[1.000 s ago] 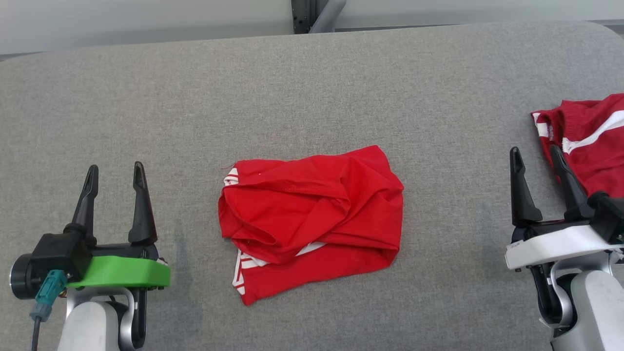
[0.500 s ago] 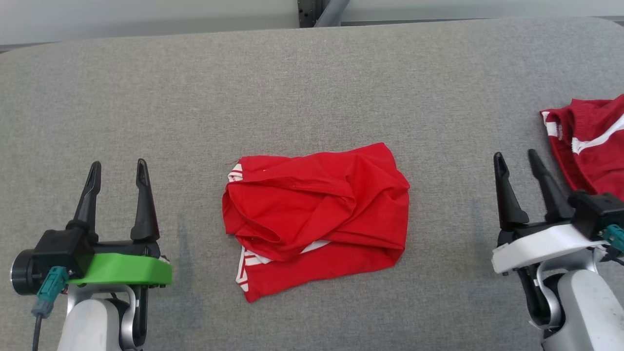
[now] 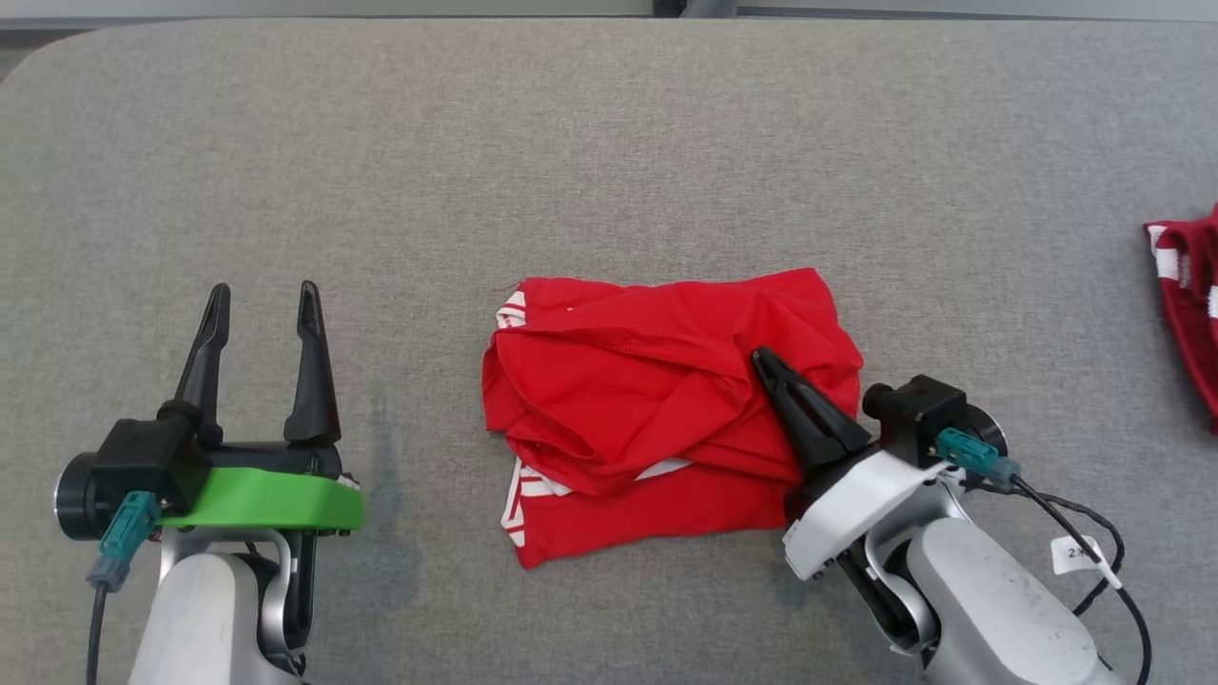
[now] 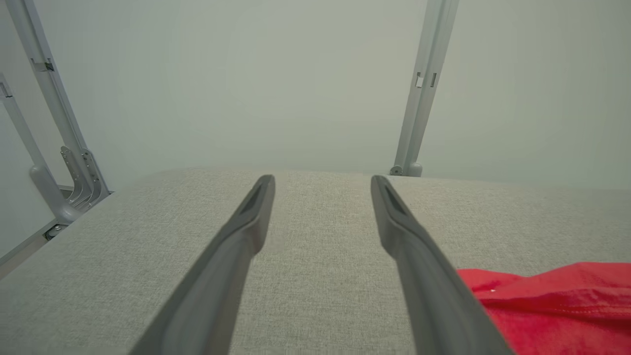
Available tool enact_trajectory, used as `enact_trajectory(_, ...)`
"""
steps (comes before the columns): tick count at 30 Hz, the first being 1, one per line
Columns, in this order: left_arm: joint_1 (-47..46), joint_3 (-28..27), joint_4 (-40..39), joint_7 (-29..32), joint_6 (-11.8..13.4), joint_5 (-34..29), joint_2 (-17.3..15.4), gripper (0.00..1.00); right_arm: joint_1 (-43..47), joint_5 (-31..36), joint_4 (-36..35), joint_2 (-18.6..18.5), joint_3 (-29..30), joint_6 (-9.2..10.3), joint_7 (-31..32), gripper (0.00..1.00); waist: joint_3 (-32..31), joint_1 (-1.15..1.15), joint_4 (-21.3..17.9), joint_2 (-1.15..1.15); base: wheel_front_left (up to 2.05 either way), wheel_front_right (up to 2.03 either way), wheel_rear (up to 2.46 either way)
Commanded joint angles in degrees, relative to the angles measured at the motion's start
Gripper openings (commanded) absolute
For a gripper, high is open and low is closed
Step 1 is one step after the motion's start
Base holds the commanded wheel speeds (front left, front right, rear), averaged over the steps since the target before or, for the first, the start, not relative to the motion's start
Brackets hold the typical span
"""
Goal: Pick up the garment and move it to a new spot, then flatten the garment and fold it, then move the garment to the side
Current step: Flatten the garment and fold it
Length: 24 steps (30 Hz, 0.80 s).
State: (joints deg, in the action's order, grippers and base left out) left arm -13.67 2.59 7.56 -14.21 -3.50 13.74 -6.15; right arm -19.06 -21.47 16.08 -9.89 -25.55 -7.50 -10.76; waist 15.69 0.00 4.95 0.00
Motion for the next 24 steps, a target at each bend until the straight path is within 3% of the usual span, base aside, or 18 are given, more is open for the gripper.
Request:
enact_trajectory(1, -0.8, 0.1, 0.3, -0.4, -0.1, 0.2, 0.2, 1.00, -1.7, -1.3, 2.1, -0.3, -1.7, 0.03, -0.8, 0.00, 1.0, 0.00, 1.7, 0.00, 0.00, 0.00, 0.00)
enact_trajectory(11, -1.3, 0.1, 1.2, -0.8, 0.0, 0.4, 0.7, 1.00, -6.2, -4.5, 6.2, -0.3, -12.6, 0.02, -2.6, 0.00, 1.8, 0.00, 3.0, 0.00, 0.00, 0.00, 0.00)
enact_trajectory(24, -2.5, 0.5, 1.8, -1.0, -0.5, -0.1, 1.1, 1.00, -11.6, -8.0, 9.5, 2.7, -25.3, 0.02, -3.6, 0.00, 2.5, 0.00, 3.3, 0.00, 0.00, 0.00, 0.00)
